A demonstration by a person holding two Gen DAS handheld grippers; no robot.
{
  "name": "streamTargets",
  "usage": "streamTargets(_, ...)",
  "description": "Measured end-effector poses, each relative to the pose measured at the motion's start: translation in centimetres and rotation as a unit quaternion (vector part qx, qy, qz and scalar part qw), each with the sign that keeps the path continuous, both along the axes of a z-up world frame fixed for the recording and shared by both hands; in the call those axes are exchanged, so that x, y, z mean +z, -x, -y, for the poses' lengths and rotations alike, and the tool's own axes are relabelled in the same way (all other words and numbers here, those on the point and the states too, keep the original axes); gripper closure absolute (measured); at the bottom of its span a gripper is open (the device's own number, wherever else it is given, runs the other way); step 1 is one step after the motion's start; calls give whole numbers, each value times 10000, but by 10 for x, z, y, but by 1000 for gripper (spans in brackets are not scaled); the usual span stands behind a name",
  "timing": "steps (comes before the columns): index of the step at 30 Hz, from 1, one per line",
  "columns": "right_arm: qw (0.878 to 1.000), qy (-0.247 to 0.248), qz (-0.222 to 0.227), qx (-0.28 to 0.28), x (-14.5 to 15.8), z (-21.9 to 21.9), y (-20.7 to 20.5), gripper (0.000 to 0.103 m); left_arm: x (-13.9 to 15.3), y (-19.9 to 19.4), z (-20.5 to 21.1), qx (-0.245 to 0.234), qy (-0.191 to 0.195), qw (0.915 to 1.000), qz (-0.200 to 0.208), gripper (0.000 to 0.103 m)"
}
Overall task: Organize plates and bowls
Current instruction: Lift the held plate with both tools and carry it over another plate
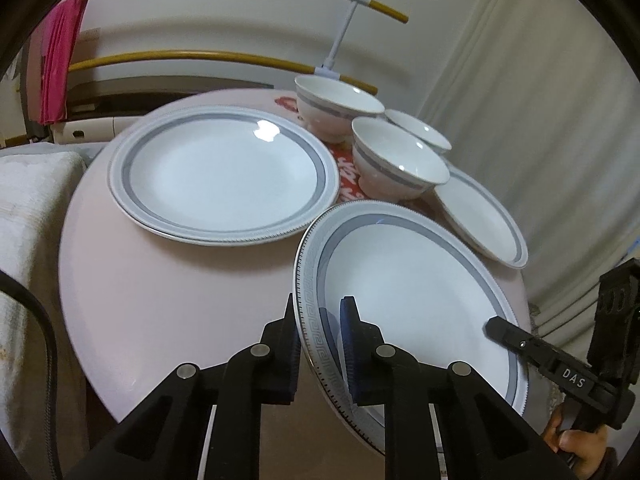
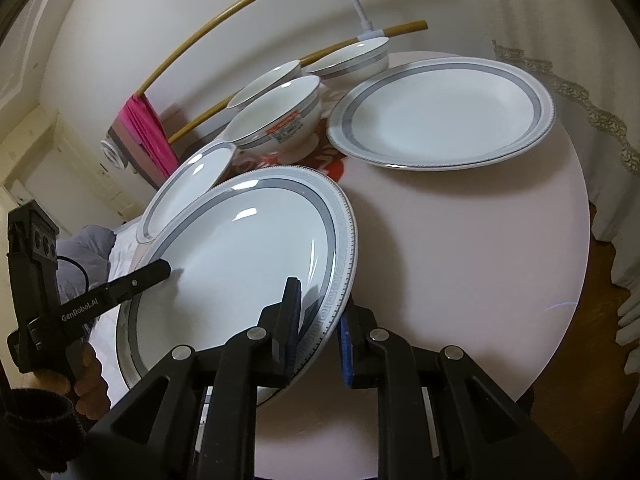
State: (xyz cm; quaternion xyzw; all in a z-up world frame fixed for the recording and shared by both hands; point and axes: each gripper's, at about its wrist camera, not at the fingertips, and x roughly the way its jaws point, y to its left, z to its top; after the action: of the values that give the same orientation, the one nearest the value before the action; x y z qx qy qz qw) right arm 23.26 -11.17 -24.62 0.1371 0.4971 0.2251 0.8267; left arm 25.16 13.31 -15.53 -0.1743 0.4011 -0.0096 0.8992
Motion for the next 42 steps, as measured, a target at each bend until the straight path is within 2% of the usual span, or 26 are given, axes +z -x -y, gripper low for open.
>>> streamTargets(8,9996,-80,214,191,23,-25,-1,86,24,24,-16,241,-153,9990,358,89)
streamTargets(17,9975,-146,249,641,26,-83,-25,85,35,41,-63,765,-361,9952,484,89)
streamTargets(28,9964,-32,7,851,8,-140,-67,85,27,6,-88,1023,-553,9926,340,89)
streamTargets(42,9970,449,-115,618,1,-164,-92,82,14,-43,-110,905,-400,9947,265,88)
